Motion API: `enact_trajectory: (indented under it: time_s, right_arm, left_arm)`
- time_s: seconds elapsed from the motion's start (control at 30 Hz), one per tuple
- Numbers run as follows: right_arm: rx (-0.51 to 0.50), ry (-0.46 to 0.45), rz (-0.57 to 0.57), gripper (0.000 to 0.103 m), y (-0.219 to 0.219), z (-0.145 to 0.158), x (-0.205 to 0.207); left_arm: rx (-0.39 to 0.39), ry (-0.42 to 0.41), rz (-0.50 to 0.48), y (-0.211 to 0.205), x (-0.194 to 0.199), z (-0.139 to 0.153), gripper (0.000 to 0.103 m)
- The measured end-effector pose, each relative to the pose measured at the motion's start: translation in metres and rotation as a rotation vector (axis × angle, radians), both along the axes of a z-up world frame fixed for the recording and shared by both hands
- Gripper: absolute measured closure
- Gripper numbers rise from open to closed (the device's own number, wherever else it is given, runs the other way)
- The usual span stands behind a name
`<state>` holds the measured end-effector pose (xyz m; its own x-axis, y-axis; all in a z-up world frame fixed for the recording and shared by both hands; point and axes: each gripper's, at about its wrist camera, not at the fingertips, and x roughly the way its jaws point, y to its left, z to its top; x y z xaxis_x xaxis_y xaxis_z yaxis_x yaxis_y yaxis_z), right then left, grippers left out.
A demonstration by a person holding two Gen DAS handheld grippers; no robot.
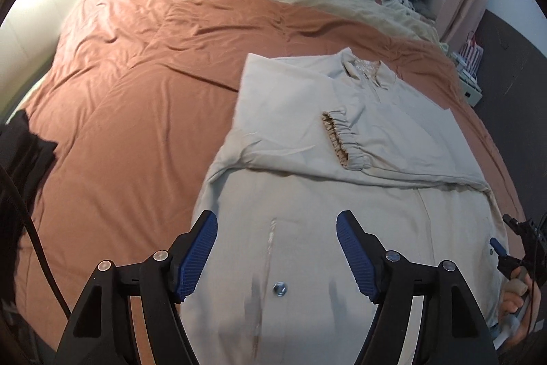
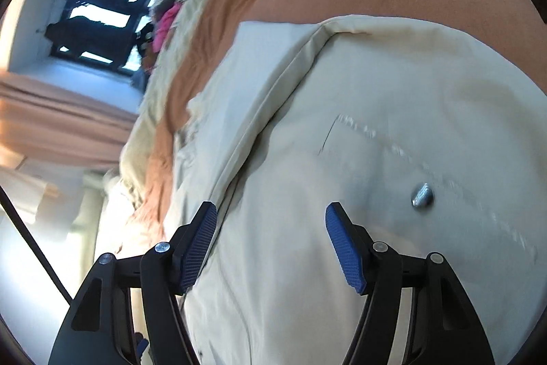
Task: Fold large clothes
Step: 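Fold the held side edge over the jacket body and open the right tool, then move both tools to the drawstring hem and grasp it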
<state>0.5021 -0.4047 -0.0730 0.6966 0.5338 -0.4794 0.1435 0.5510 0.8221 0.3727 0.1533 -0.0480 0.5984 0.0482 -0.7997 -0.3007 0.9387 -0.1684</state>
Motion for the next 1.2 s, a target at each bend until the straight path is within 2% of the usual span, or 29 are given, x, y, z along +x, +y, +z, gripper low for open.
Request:
enact_trajectory:
  time_s: [0.3, 0.7, 0.8, 1.03, 1.2]
  right_arm:
    - [-0.053, -0.063, 0.056, 0.038, -0.024, 0.018, -0.060]
    - [-0.175, -0.106, 0.078, 0.038, -0.067, 0.023, -0.125]
    - [-0.211, -0.116, 0.083, 0.038, -0.076, 0.025, -0.136]
    - [-0.291, -0.109, 0.078, 0.038, -0.095, 0.024, -0.152]
    - [-0.301, -0.094, 0.071, 0.038, -0.102, 0.020, -0.155]
  left_arm:
    - [-0.041, -0.054, 0.045, 0.013, -0.079, 0.007, 0.029]
    - [-0.155, -0.114, 0.102, 0.021, -0.162, -0.025, 0.029]
    - [-0.181, -0.112, 0.111, 0.023, -0.173, -0.038, 0.031]
    - [-0.240, -0.125, 0.106, 0.023, -0.190, -0.056, 0.045]
    - [-0.276, -0.120, 0.102, 0.025, -0.190, -0.070, 0.045]
